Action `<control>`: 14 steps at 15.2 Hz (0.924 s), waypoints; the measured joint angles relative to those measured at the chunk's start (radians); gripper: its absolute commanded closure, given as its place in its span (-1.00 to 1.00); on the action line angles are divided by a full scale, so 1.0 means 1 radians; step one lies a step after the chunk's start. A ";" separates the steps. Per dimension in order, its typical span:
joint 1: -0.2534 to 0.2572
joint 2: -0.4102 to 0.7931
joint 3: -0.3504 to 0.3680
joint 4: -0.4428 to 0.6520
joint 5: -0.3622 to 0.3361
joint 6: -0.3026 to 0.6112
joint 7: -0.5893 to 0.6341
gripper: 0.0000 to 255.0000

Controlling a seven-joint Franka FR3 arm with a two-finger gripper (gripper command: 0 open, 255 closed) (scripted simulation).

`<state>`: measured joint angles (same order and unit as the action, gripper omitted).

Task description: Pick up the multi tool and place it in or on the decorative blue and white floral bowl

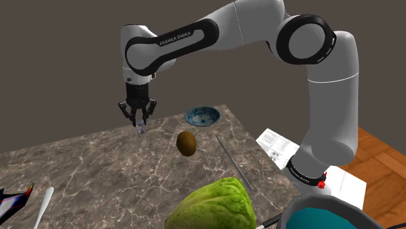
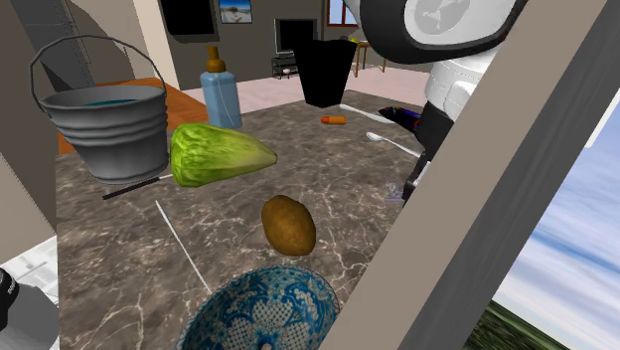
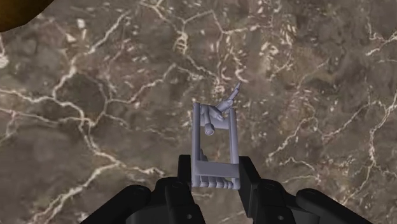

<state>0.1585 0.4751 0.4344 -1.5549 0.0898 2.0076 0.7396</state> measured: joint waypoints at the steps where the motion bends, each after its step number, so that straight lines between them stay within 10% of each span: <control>1: -0.002 -0.005 0.001 0.004 0.002 -0.011 -0.001 1.00; 10: 0.000 -0.026 0.007 0.087 0.005 -0.114 0.018 1.00; 14: -0.064 -0.139 0.011 -0.046 0.051 -0.092 -0.047 1.00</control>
<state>0.0947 0.3358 0.4452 -1.6010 0.1410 1.9154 0.6926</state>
